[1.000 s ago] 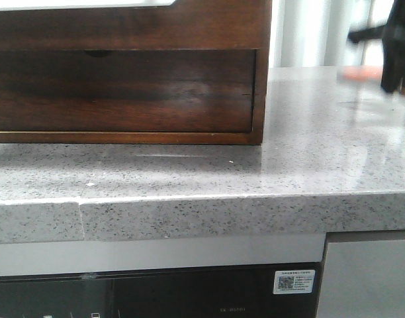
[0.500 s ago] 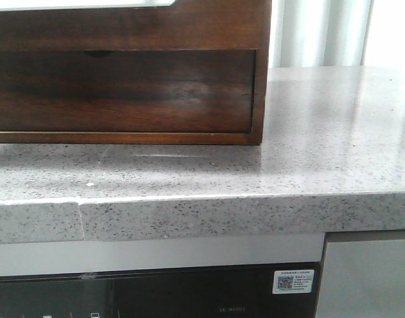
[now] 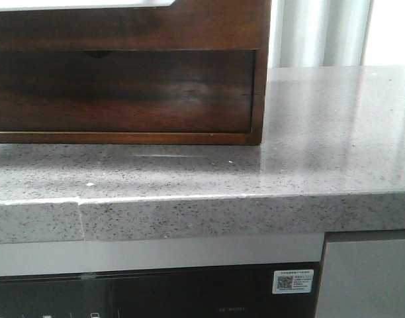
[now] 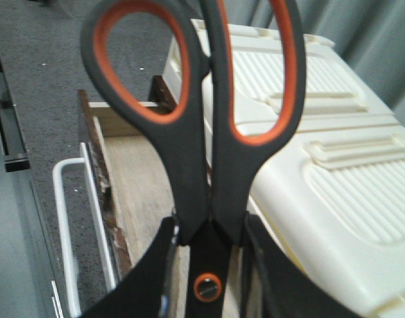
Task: Put scissors in drawer with both arms
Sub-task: 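Lift the scissors with the right gripper and carry them over the open drawer, then lower the scissors into the drawer and open the right gripper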
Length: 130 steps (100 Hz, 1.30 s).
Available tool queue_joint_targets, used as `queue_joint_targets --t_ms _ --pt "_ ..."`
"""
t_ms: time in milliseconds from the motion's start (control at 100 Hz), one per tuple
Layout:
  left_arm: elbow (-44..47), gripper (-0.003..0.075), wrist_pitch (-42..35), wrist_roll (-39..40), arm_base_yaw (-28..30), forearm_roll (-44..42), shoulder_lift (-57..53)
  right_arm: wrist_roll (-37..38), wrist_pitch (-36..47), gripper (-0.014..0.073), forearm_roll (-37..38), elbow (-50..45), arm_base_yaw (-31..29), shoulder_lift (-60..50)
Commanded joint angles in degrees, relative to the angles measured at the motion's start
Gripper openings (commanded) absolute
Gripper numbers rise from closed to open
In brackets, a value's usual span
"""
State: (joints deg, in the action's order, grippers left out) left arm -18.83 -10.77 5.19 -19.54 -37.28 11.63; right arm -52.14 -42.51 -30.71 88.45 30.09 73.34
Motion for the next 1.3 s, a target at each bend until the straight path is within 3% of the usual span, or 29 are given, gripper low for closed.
queue_joint_targets --t_ms 0,330,670,740,890,960,1290 --pt "-1.9 0.0158 -3.1 0.7 -0.2 1.2 0.6 -1.8 5.8 -0.0124 -1.4 2.8 2.1 1.3" --pt "-1.9 0.0158 -3.3 0.7 -0.2 1.2 0.6 -2.0 9.5 -0.0124 -1.4 3.9 2.9 11.9" --pt "-1.9 0.0158 -3.3 0.7 -0.2 1.2 0.6 -2.3 10.1 -0.0120 -1.3 3.9 2.9 15.2" --pt "-1.9 0.0158 -3.3 0.7 -0.2 1.2 0.6 -2.3 10.2 -0.0067 -1.2 3.9 2.9 15.3" --pt "-1.9 0.0158 -3.3 0.7 -0.2 1.2 0.6 -2.3 10.2 0.0215 -1.1 3.9 2.9 15.4" --pt "-1.9 0.0158 -3.3 0.7 -0.2 1.2 0.6 -2.3 10.2 0.0297 -1.1 3.9 2.9 15.4" --pt "-1.9 0.0158 -3.3 0.7 -0.2 1.2 0.6 -2.3 11.1 0.0312 -1.1 3.9 2.9 15.4"
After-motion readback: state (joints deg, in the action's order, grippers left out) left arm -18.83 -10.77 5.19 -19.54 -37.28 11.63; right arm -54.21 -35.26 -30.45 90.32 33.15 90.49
